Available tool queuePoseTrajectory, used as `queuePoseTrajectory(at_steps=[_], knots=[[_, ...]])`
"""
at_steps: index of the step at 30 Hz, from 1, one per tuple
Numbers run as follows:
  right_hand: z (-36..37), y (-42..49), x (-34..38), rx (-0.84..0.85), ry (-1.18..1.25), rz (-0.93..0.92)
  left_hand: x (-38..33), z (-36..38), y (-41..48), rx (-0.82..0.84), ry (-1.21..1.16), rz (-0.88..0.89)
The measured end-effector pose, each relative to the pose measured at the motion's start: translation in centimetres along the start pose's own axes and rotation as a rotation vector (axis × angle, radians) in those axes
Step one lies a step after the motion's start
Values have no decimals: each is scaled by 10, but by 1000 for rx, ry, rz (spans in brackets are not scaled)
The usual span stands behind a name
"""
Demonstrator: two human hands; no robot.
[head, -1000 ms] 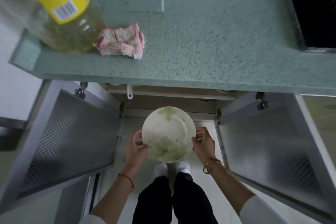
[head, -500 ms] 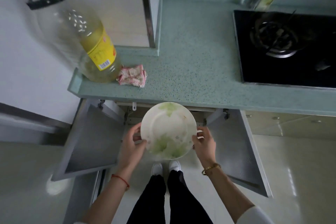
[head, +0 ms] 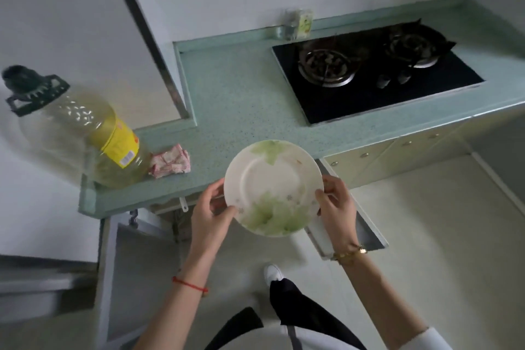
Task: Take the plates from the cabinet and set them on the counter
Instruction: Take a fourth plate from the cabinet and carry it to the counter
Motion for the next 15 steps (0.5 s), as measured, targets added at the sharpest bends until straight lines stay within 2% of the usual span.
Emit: queuePoseTrajectory(at_steps=[7,15], knots=[[-70,-61,3,-263,173,71,-40,43,-14,287,-33,55],[-171,-137,-17,-644,314,130,-76,144,-58,665,32,98]])
Point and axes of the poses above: each hand's wrist, its own y-axis towards the middle knuckle, its own z-axis out of the palm, x = y × z, the point moved 7 cm from there along y, towards the middle knuckle, and after that the axes turned 2 degrees about x, right-handed, at the moved point
